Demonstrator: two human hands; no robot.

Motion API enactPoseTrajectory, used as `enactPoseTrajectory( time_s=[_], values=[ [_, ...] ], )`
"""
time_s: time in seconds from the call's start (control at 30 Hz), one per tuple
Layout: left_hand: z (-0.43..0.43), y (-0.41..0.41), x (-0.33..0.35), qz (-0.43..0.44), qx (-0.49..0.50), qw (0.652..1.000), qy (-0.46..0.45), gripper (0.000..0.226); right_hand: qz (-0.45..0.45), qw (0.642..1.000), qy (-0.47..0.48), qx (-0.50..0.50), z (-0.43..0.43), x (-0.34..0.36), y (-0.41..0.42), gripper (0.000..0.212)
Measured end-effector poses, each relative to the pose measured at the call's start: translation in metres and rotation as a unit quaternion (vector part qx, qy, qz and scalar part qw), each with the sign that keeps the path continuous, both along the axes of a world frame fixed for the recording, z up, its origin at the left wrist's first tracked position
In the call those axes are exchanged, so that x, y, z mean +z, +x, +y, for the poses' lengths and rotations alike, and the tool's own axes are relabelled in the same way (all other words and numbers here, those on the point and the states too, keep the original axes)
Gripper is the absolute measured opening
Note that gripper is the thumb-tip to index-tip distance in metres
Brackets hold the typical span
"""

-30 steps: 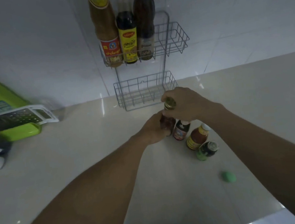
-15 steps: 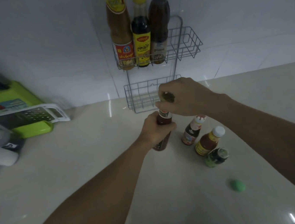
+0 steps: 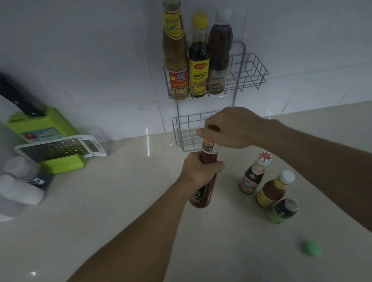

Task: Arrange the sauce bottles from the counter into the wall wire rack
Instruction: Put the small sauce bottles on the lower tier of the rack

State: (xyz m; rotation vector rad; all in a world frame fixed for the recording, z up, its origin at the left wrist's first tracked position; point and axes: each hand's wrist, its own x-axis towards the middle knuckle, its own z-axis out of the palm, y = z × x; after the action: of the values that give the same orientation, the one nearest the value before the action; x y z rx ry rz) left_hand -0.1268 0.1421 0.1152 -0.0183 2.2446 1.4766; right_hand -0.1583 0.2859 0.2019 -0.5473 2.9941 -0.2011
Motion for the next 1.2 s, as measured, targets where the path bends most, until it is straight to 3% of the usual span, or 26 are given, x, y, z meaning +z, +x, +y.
enactPoseTrajectory(
  time_s=[0.07, 0.17, 0.27, 0.37, 0.47, 0.63, 0.8, 0.87, 0.97, 1.07, 1.2],
  values=[
    [0.001, 0.002, 0.001, 0.009, 0.016, 1.0, -0.003, 0.01, 0.039, 0.999, -0.007, 0.011, 0.0, -0.002, 0.005, 0.046],
    [0.007, 0.011, -0.004, 0.066, 0.066, 0.993, -0.076, 0.01, 0.052, 0.995, 0.075, -0.038, -0.008, -0.01, 0.011, 0.036],
    [0.007, 0.015, -0.007, 0.073, 0.056, 0.991, -0.096, 0.009, -0.028, 0.989, 0.083, -0.117, -0.009, -0.01, 0.007, 0.052],
    [0.003, 0.008, -0.001, -0.005, -0.008, 1.0, -0.027, 0.013, -0.059, 0.995, 0.051, -0.065, -0.001, 0.002, 0.001, 0.067],
    [0.003, 0.002, 0.002, -0.008, -0.006, 1.0, -0.006, 0.014, -0.015, 0.999, 0.03, -0.009, 0.001, 0.008, 0.001, 0.054],
    [0.008, 0.008, -0.006, 0.061, 0.055, 0.995, -0.056, 0.014, 0.073, 0.994, 0.039, -0.071, -0.008, -0.014, 0.01, 0.039],
    [0.009, 0.021, -0.019, 0.068, 0.069, 0.993, -0.064, 0.014, 0.06, 0.994, 0.016, -0.09, -0.009, -0.031, 0.019, 0.039],
    [0.009, 0.021, -0.017, 0.058, 0.075, 0.994, -0.061, 0.012, 0.023, 0.989, -0.059, -0.13, -0.01, -0.035, 0.021, 0.044],
    [0.007, 0.013, -0.013, 0.048, 0.096, 0.993, -0.043, 0.013, -0.05, 0.952, -0.232, -0.195, -0.01, -0.036, 0.023, 0.056],
    [0.008, 0.0, -0.008, 0.073, 0.097, 0.993, -0.006, 0.028, -0.16, 0.917, -0.312, -0.188, -0.013, -0.047, 0.026, 0.047],
    [0.012, -0.025, -0.025, 0.099, 0.074, 0.991, 0.045, 0.045, -0.122, 0.909, -0.358, -0.175, -0.014, -0.063, 0.016, 0.044]
  ],
)
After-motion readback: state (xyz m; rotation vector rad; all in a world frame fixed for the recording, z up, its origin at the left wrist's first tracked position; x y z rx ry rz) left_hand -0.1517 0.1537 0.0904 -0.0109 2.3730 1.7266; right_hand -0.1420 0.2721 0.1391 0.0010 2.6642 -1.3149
